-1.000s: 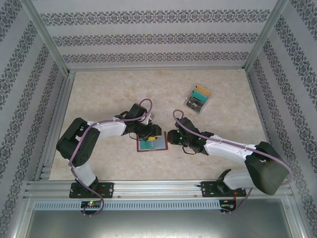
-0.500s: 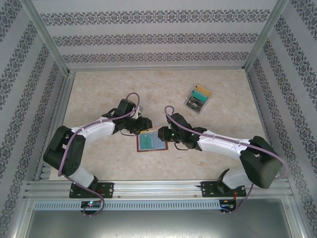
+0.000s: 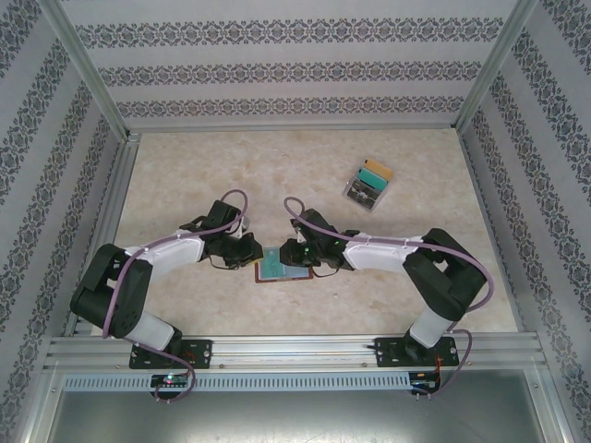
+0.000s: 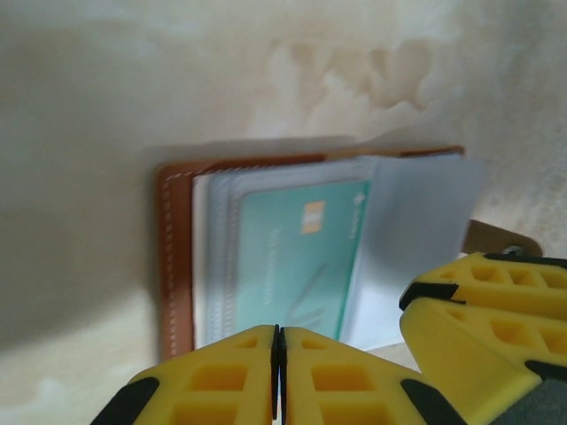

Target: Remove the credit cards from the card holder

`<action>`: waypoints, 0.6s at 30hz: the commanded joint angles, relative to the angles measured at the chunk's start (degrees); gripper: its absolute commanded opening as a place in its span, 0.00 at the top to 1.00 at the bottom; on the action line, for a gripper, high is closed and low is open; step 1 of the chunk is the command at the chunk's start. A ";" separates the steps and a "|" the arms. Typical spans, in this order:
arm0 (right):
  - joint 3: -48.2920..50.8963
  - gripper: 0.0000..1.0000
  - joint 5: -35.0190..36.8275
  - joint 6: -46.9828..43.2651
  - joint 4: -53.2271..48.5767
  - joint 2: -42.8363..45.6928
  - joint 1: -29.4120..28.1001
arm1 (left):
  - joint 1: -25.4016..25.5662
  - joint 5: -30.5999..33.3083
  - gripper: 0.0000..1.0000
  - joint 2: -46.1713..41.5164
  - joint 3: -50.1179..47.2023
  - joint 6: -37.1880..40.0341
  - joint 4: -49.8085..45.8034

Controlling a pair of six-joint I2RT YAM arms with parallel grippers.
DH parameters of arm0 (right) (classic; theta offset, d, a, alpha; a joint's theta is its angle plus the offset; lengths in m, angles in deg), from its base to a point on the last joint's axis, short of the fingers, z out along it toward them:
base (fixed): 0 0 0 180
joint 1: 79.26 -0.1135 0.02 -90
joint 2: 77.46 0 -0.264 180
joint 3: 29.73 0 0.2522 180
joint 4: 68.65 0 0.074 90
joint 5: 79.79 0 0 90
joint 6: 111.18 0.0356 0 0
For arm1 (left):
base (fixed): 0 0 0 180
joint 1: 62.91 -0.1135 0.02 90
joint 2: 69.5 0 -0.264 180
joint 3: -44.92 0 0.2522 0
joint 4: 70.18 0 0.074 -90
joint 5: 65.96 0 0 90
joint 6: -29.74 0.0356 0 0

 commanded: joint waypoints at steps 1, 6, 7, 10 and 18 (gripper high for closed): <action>-1.20 0.81 -2.56 1.90 2.66 -1.70 -0.39 | -0.16 -1.61 0.89 1.18 -0.54 0.24 0.53; -0.60 0.81 -3.64 2.56 3.18 -3.37 0.14 | 0.56 -2.47 0.89 2.56 -0.37 -0.13 1.74; -0.41 0.81 -3.63 2.66 3.29 -3.53 0.23 | 0.70 -2.47 0.89 2.74 -0.38 -0.27 1.87; -0.06 0.81 -4.03 3.00 3.87 -4.01 0.55 | 1.19 -2.39 0.89 3.50 -0.12 -0.38 1.88; 0.14 0.78 -2.67 3.56 2.24 -4.24 0.93 | 1.23 -0.66 0.93 5.96 -0.13 -0.24 -0.36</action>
